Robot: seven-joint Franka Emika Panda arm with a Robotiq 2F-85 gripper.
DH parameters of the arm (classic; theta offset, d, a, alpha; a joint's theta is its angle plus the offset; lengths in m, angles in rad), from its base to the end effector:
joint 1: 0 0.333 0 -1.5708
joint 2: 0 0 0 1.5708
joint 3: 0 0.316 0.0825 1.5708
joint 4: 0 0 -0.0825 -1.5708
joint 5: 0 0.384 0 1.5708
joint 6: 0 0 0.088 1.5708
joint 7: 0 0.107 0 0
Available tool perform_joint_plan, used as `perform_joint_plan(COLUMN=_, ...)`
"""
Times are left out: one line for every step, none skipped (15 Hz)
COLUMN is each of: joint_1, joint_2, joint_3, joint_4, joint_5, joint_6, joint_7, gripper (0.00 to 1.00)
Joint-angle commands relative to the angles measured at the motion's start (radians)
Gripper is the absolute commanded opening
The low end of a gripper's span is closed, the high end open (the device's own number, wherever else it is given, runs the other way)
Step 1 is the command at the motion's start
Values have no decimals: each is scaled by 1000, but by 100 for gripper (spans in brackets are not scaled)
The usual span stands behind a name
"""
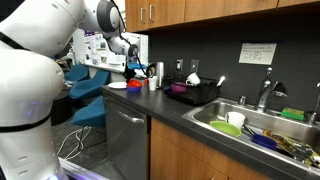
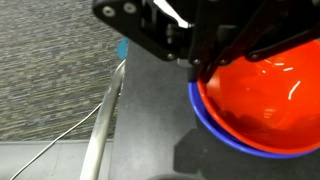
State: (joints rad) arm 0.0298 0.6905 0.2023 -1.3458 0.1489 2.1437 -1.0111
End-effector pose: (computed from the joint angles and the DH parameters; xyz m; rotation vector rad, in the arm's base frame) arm 0.7302 0.1438 0.3372 -2.4896 -1.5545 -0.3049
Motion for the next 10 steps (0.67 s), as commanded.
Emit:
perform_joint_plan(joint_1=0, joint_2=-3, joint_3=-10, joint_4=-11, joint_5=-27, joint_6=96, joint_7=12, gripper=1)
perform_joint_plan(joint_1=4, joint_2=-12, joint_3=-16, joint_4=-22, joint_5=-44, joint_6=120, joint_7=10, gripper=1)
perform_joint_plan(joint_1=13, joint_2=-26, joint_3=-24, joint_4=-38, joint_5=-70, joint_6=150, joint_7=12, gripper=1)
perform_joint_plan(joint_1=18, joint_2=-38, joint_3=-28, joint_4=-49, joint_5=-94, joint_6=172, joint_7=14, gripper=1)
perform_joint_plan(joint_1=25, joint_2=-50, joint_3=-34, joint_4=-61, joint_5=-122, joint_6=192, joint_7=18, gripper=1)
perform_joint_plan(joint_1=29, joint_2=-58, joint_3=-38, joint_4=-69, joint_5=-147, joint_6=208, joint_7=24, gripper=1)
perform_joint_plan(joint_1=36, joint_2=-70, joint_3=-47, joint_4=-82, joint_5=-179, joint_6=230, joint_7=31, gripper=1)
perform_joint_plan(joint_1=41, joint_2=-80, joint_3=-53, joint_4=-91, joint_5=-204, joint_6=242, joint_7=45, gripper=1)
perform_joint_plan(joint_1=45, joint_2=-94, joint_3=-59, joint_4=-105, joint_5=-225, joint_6=254, joint_7=60, gripper=1)
perform_joint_plan(joint_1=46, joint_2=-108, joint_3=-62, joint_4=-117, joint_5=-239, joint_6=257, joint_7=78, gripper=1)
